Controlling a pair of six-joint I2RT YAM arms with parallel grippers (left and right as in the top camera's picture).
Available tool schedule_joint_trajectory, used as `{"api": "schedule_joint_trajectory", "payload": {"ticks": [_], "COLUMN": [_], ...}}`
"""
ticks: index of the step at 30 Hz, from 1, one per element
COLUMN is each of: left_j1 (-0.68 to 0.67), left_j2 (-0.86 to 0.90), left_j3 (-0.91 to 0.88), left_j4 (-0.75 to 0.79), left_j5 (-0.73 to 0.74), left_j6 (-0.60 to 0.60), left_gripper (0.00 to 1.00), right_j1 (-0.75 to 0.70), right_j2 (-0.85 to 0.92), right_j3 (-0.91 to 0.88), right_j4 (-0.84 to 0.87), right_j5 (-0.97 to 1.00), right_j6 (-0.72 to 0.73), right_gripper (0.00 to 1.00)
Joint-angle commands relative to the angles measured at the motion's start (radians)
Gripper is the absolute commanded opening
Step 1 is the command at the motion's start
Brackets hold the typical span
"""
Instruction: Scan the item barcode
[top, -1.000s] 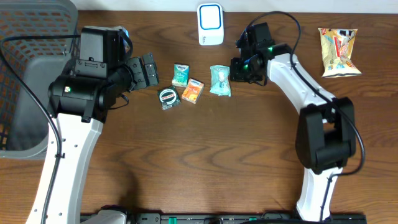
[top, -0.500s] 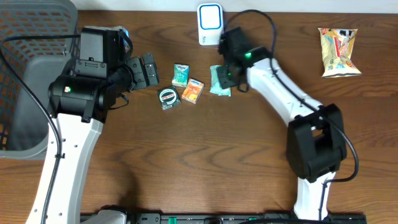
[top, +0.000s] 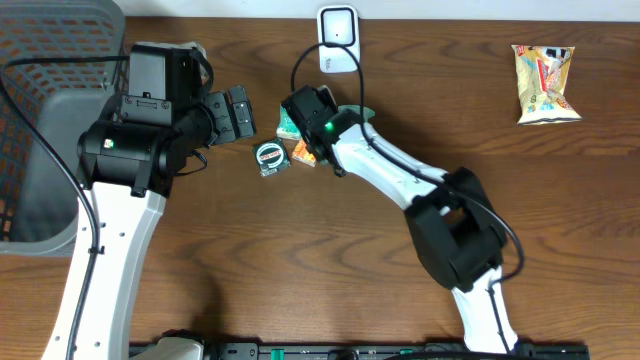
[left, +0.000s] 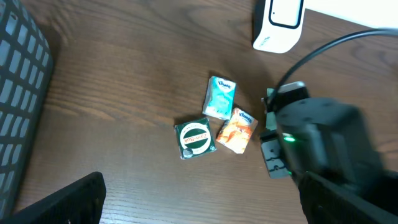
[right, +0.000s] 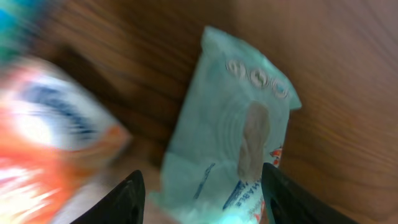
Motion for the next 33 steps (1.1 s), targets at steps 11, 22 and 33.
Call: {"api": "schedule_joint_trajectory", "payload": {"ticks": [11,22,33], "left_j1": [0.002,0.002,0.002], "left_j2": [-0.002,-0.002,-0.002], "left_j3": [0.008,0.008,0.008], "left_j4": [-0.003,-0.003,-0.003], "left_j5": [-0.013,-0.013,-0.013], "left_j6": [0.006,0.006,0.006], "left_gripper": [0.98,0.98,0.98], "right_j1": [-0.047,-0.158,-0.496], "right_j2": [0.111,-0.112,-0.065], "right_j3": [0.012,0.054,-0.011], "right_j4": [-0.014,-0.071,-0.079], "right_j5": [0.082,-0.462,-1.579], "right_j6": [0.015,-0.001,-0.030], "right_gripper": [0.12,0.01,0.01]}}
